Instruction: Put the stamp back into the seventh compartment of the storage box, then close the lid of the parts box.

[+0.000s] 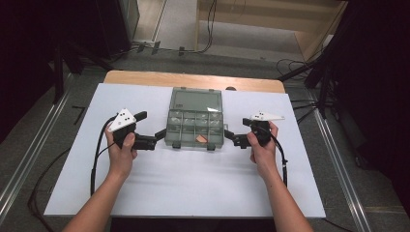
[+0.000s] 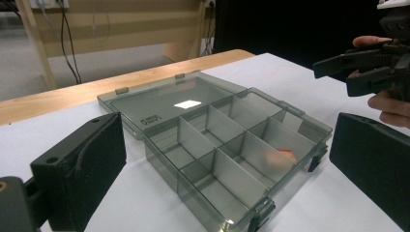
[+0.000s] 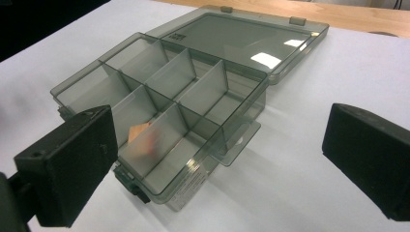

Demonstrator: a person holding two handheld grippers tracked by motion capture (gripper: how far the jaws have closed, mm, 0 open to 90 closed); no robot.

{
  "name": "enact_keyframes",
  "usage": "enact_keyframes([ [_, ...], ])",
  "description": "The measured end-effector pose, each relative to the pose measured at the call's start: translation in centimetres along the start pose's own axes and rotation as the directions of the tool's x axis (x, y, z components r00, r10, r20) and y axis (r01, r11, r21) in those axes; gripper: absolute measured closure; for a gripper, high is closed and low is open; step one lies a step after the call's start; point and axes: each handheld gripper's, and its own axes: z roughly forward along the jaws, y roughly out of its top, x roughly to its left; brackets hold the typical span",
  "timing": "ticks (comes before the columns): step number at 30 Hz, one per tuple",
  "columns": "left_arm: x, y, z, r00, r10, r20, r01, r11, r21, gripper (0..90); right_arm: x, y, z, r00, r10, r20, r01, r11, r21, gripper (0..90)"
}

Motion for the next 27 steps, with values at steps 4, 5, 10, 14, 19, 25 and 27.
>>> enact_keyframes([
  [4,0.3,0.0,0.9,1.0,0.006,0.0,-0.006,0.9999,0.009,0.0,-0.2,-0.1,0.4,0.9999,0.015,-0.008,-0.015,1.0,-0.009,0.0],
  [5,0.4,0.0,1.0,1.0,0.008,-0.001,-0.008,0.9999,0.011,0.0,-0.2,0.0,0.5,0.9998,0.018,-0.007,-0.018,1.0,-0.006,0.0],
  [10,0.8,-0.1,1.8,1.0,-0.003,-0.004,0.004,0.9999,0.015,0.0,-0.5,0.1,0.9,0.9992,0.039,-0.013,-0.039,0.999,-0.013,0.0],
  [14,1.1,-0.1,2.2,0.9998,-0.017,-0.005,0.017,0.9997,0.018,0.0,-0.8,0.2,1.2,0.9988,0.047,-0.013,-0.048,0.999,-0.016,0.0],
  [19,1.4,-0.1,2.7,0.9995,-0.028,-0.012,0.028,0.9995,0.011,0.9,-1.0,0.3,1.6,0.9987,0.049,-0.013,-0.05,0.999,-0.011,0.0],
  [25,1.7,0.0,3.5,0.9995,-0.029,-0.014,0.029,0.9993,0.025,0.9,-1.1,0.5,2.2,0.9984,0.053,-0.018,-0.053,0.999,-0.001,0.0],
  [27,1.7,0.2,3.7,0.9995,-0.028,-0.013,0.028,0.9993,0.024,0.9,-1.1,0.7,2.4,0.9987,0.047,-0.018,-0.047,0.999,0.0,0.0],
])
